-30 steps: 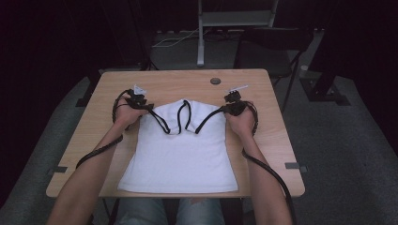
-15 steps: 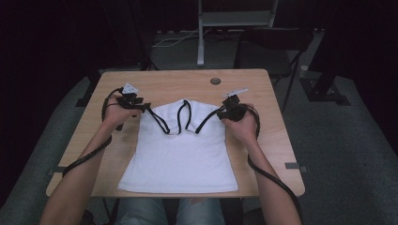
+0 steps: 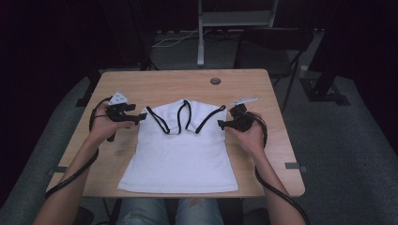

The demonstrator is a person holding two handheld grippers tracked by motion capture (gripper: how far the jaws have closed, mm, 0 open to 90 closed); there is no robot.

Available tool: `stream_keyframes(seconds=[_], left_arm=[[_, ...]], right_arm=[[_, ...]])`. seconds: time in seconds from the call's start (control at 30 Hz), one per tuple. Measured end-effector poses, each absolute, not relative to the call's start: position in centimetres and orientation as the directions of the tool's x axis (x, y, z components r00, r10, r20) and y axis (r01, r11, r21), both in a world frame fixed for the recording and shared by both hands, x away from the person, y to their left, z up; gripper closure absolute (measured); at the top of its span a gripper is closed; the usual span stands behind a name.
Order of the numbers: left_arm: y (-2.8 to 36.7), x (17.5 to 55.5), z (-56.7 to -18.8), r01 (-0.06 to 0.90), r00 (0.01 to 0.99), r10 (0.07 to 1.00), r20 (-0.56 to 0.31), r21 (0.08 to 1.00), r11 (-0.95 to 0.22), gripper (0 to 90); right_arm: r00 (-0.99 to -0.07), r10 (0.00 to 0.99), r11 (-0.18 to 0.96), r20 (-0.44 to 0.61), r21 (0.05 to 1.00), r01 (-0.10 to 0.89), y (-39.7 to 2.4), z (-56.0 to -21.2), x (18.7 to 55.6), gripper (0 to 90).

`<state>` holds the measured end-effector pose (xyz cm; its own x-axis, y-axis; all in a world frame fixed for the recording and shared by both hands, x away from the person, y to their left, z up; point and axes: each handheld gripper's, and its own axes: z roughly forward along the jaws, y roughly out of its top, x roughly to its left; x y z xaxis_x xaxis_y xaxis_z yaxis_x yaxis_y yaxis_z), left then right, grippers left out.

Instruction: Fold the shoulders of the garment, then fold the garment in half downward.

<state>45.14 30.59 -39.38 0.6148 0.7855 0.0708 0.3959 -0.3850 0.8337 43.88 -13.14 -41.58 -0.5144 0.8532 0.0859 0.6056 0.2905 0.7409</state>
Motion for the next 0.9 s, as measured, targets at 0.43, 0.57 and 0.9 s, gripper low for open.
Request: stream_keyframes(seconds=[0.43, 0.57, 0.9], left_arm=[[31.5, 44.5, -39.0, 0.389, 0.595, 0.798, 0.096, 0.835, -0.39, 31.5], [31.4, 44.6, -39.1, 0.391, 0.597, 0.796, 0.097, 0.832, -0.394, 31.5], [31.7, 46.6, -39.4, 0.435, 0.582, 0.81, 0.07, 0.815, -0.383, 31.5]], right_arm=[[-0.488, 0.867, 0.257, 0.1, 0.75, 0.61, -14.3, -41.1, 43.7, 22.1], [-0.485, 0.869, 0.254, 0.1, 0.751, 0.61, -14.4, -41.0, 43.6, 21.9], [-0.479, 0.87, 0.249, 0.118, 0.733, 0.633, -14.7, -40.7, 45.1, 20.3]])
